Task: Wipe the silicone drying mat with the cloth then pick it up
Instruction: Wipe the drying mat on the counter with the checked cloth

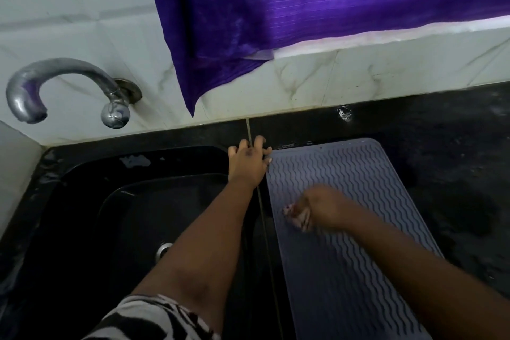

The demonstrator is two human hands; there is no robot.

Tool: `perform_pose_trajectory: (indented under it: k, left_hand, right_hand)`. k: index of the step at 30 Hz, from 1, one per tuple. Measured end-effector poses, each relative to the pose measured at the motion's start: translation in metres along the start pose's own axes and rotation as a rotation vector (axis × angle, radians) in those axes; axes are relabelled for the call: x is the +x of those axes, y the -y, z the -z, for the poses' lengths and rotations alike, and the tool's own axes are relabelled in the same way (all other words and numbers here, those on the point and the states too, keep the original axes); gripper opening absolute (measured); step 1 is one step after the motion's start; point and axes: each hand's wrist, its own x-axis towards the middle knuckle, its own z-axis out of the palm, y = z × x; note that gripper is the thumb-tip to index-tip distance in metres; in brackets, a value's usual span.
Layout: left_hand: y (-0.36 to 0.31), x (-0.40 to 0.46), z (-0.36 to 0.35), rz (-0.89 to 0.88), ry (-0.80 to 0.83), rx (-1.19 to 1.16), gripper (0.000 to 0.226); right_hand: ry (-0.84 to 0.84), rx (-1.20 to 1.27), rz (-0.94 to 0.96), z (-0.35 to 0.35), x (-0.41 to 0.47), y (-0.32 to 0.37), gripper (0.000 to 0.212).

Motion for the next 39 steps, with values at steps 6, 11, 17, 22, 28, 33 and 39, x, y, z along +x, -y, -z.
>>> perform_pose_trajectory:
  k: [6,11,17,22,28,33,39]
  left_hand:
    - [0.001,0.001,0.009,0.024,0.063,-0.019,0.037]
    - [-0.001,0.006,0.009,0.008,0.066,0.022,0.032]
    - [-0.011,0.005,0.023,-0.053,0.096,0.117,0.025]
    - [-0.017,-0.003,0.030,0.001,0.140,-0.086,0.038]
    - [-0.019,-0.033,0.004,0.042,0.270,-0.064,0.043]
    - [-0.024,-0.036,0.012,0.062,0.217,-0.119,0.046]
    - [-0.039,-0.045,0.041,-0.078,0.329,-0.056,0.051]
  right_hand:
    - [-0.260,-0.055,-0.021,0.040,0.086,0.023,0.046]
    - [-0.122,-0.377,-0.120,-0.039,0.062,0.024,0.070]
    - [0.119,-0.259,-0.013,-0.054,-0.041,0.026,0.036]
    - [-0.215,-0.042,0.023,0.019,-0.003,0.032,0.038]
    - [-0.017,-0.368,-0.176,-0.049,0.035,0.026,0.081]
    - [0.058,-0.456,-0.128,-0.119,-0.061,0.012,0.064]
    - [0.037,-0.096,-0.063,-0.041,-0.111,0.034,0.033]
